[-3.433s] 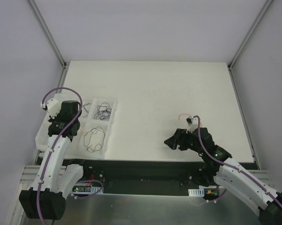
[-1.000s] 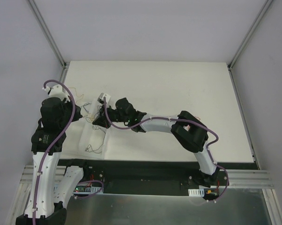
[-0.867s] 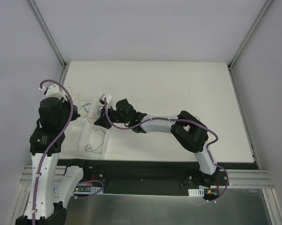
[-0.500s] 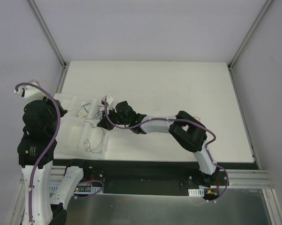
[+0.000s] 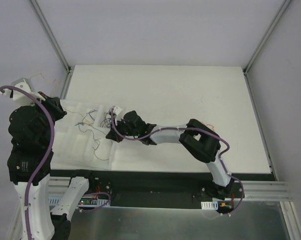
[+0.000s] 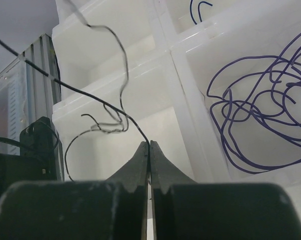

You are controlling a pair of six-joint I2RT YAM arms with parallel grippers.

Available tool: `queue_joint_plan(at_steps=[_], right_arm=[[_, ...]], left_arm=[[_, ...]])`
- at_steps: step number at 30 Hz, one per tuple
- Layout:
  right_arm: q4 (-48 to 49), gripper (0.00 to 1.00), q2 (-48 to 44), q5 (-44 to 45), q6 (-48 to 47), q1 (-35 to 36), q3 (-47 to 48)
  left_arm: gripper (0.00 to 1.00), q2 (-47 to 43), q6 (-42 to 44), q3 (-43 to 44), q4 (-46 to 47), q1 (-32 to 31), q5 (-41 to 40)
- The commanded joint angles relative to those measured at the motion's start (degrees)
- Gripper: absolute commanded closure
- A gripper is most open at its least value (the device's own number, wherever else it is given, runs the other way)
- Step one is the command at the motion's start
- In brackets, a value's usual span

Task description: Untangle the cables

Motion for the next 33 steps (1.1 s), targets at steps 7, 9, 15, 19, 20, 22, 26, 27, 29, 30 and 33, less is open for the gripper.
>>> queue_joint_plan(at_steps=[7,9,15,19,20,22,26,27,29,30,33], right_arm=[[0.3,1.00,-1.6,2.4,-1.4,0.2,-1.1],[0.3,1.00,-1.7,2.9,-1.4,0.2,-1.5],[0.4,1.00,-1.6,4.5,-1.3,0.0,-2.3],[0.5,1.00,-0.9,5.1,-1.1,-0.2,-2.5],[0.5,1.00,-1.2,4.8,-1.3,-0.2,-2.7],[0.0,1.00,-2.3,4.0,-1.8,-0.2,-2.7],[-2.1,1.00,-6.9,0.7,-2.4,-0.2,-1.4],[-2.2,0.98,-8.3,0.0,-2.3,-0.1,-1.6],[-2.2,0.86,-10.9,-1.6,-2.5,-0.2,-2.3],[-2.3,0.77,-12.1,-2.0,-2.5,-0.2,-2.9],[-5.6,0.56,-14.6,-2.9,-3.8,-0.9,-2.5]], left_arm=[[1.00,3.1,-0.4,10.1,5.4,-0.4,4.4],[1.00,3.4,0.4,11.5,5.7,-0.4,4.0],[1.00,4.9,2.4,18.6,5.9,-0.4,2.1],[1.00,5.8,2.8,23.3,5.9,-0.4,2.1],[1.00,5.9,2.5,23.8,5.9,-0.4,2.6],[1.00,5.7,0.7,23.1,5.9,-0.4,4.8],[1.00,4.2,-2.6,16.3,5.9,-0.4,9.3],[1.00,3.5,-3.3,13.7,5.9,-0.4,9.9],[1.00,2.4,-3.4,9.4,5.8,-0.4,10.7],[1.00,1.6,-3.4,7.3,5.8,-0.4,10.8],[1.00,-0.5,-2.6,2.9,5.8,-0.4,11.1]])
